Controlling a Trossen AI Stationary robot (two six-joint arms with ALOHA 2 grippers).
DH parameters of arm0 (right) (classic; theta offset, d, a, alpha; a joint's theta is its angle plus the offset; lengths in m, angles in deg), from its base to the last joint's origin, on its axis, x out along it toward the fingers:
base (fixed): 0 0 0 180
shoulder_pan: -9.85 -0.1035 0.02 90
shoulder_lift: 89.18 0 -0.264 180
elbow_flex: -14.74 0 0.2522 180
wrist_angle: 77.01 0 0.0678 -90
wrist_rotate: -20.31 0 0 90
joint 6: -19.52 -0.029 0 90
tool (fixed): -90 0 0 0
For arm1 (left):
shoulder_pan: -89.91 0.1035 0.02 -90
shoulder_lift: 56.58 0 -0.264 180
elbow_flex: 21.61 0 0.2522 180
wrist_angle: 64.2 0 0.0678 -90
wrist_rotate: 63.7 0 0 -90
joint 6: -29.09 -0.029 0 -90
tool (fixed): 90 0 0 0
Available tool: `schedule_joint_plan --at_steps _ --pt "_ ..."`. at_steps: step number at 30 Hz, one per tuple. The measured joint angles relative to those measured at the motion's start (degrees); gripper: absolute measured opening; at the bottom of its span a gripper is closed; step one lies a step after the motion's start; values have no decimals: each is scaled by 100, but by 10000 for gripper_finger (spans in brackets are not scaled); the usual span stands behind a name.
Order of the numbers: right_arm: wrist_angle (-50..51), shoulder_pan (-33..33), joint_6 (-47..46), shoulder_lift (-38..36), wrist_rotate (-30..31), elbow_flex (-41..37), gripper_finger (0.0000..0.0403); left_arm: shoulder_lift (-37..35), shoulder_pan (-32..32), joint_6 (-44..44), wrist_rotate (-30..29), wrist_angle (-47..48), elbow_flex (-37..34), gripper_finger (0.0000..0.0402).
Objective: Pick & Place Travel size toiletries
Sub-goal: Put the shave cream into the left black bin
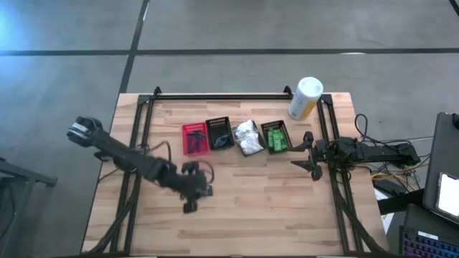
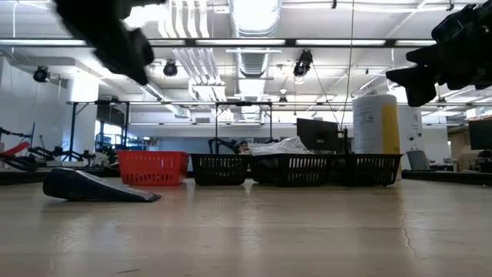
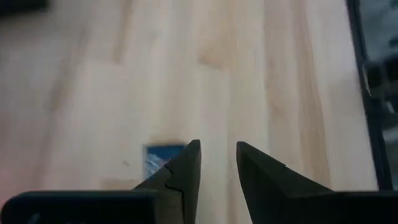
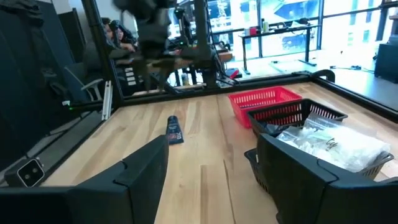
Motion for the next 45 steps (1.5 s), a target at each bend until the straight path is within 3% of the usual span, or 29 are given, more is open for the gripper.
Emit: schedule_joint_plan --at_steps 4,10,21,26,31,45 --pt "2 0 0 -2 -1 0 231 303 -461 467 3 41 0 108" --pt "2 0 0 -2 -3 -2 228 437 -512 1138 -33 73 0 120" --pt "2 0 0 -2 -16 -2 262 437 -513 1223 69 1427 -2 225" --pt "2 0 0 -2 -16 -2 278 437 -513 937 68 1489 -29 257" --pt "1 0 2 0 -16 -2 294 576 -484 386 68 1474 -74 260" --pt "2 0 2 2 -16 -2 338 1396 -220 461 338 1227 -162 259"
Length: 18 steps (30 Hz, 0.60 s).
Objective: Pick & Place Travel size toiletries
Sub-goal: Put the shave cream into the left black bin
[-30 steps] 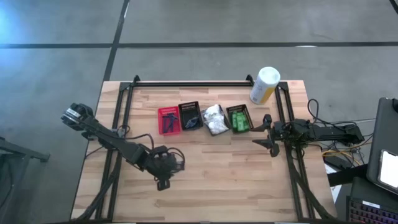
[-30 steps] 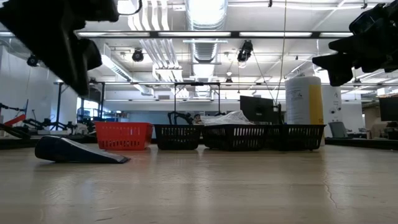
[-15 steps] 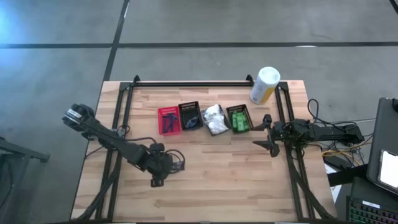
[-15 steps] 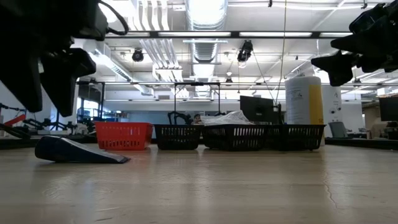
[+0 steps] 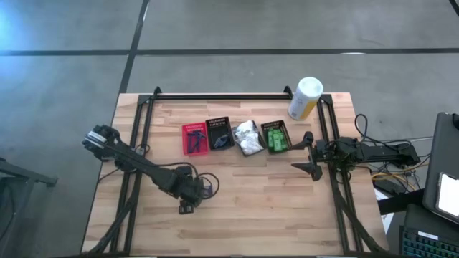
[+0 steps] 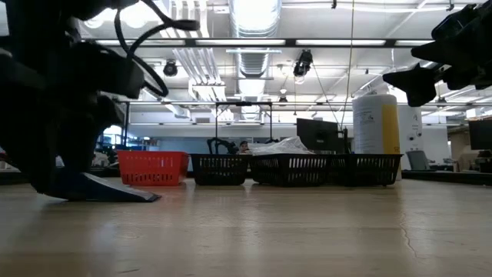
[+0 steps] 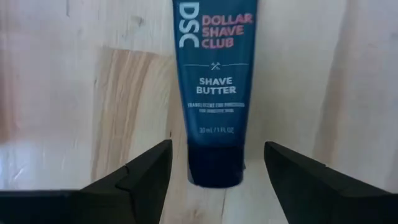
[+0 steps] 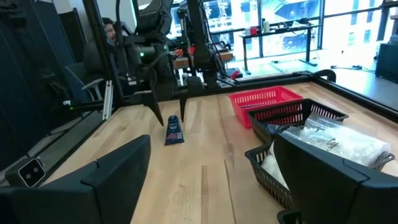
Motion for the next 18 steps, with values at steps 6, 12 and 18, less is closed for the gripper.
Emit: schedule_joint_plan --at_steps 6,12,18 --pt "0 -1 0 2 1 0 357 237 7 243 24 -56 7 244" --pt "0 -2 0 4 1 0 360 251 0 251 54 -201 7 184" --pt "0 -2 0 7 2 0 343 193 10 647 -14 -377 24 127"
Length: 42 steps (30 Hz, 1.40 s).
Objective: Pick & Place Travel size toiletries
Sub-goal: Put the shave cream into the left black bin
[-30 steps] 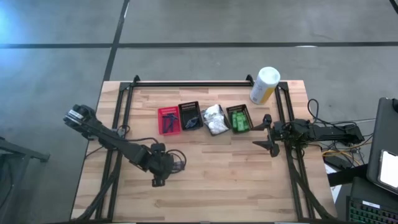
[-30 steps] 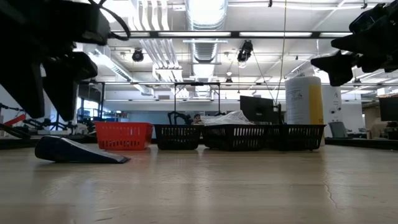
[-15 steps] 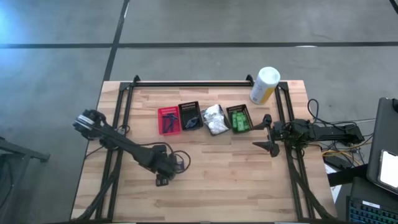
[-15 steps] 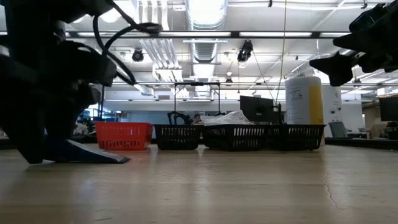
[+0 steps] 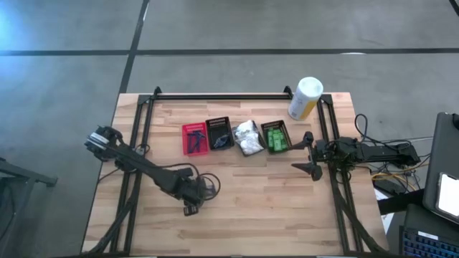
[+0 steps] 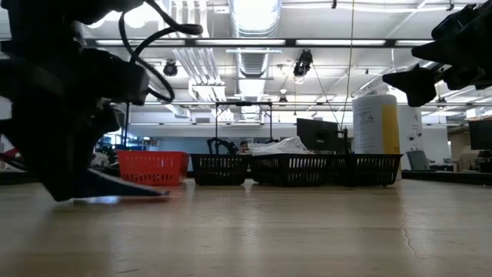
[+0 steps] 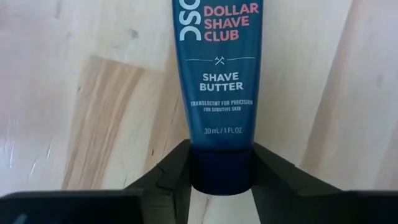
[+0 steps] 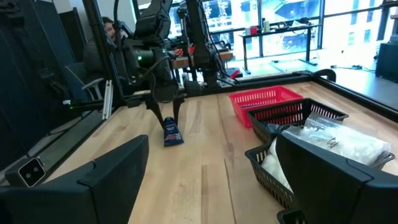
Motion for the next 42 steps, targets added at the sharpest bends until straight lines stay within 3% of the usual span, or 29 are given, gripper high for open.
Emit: schedule_joint_plan --at_steps 4,9,17,24,29,35,42 --pt "0 0 0 0 0 0 330 -195 42 511 -29 -86 4 127" --pt "0 2 0 0 2 0 314 -552 291 1714 -624 -69 5 127" --pt "0 2 0 0 4 0 292 -1209 1486 4091 -1693 -634 -6 134" --pt "0 2 0 0 4 0 275 -1226 2694 3702 -1639 -1602 -6 135" --pt "0 0 0 0 2 0 264 -1214 3361 3490 -1292 -1655 -6 135" --pt "0 2 0 0 4 0 248 -1214 3635 3358 -913 -1654 -9 135" --pt "0 0 0 0 2 0 234 -1053 3742 3305 -868 -1682 -11 135"
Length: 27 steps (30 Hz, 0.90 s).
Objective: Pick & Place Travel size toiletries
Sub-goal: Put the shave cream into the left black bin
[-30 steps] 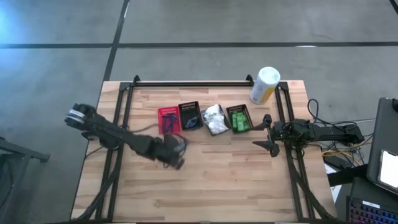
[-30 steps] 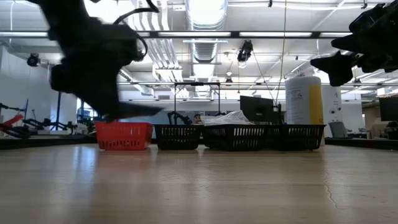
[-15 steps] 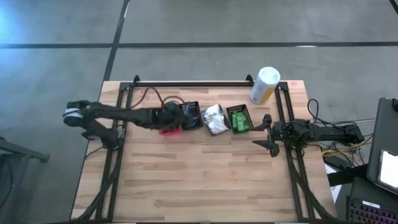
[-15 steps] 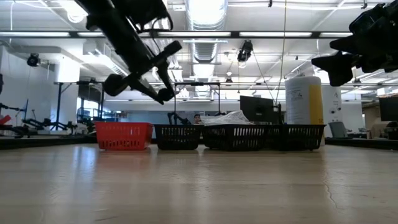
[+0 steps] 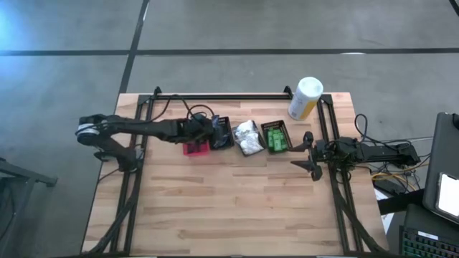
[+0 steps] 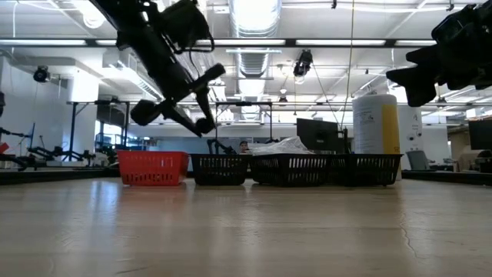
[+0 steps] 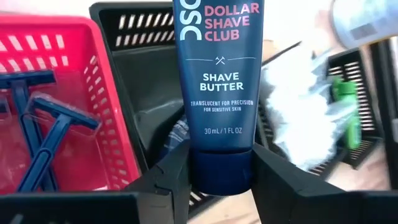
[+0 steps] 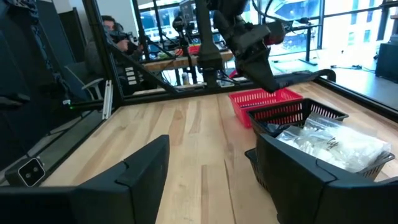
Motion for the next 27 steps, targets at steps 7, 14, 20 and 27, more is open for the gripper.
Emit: schedule_joint_plan --at_steps 7,14,20,27 --pt "2 0 0 2 -2 0 225 547 0 118 120 -641 90 136" --pt "0 0 0 2 -2 0 233 615 5 -24 103 -581 144 145" --pt "0 2 0 7 -2 0 254 657 5 -20 99 -522 144 162" --pt "0 2 0 7 0 0 276 665 -4 -13 97 -498 144 164"
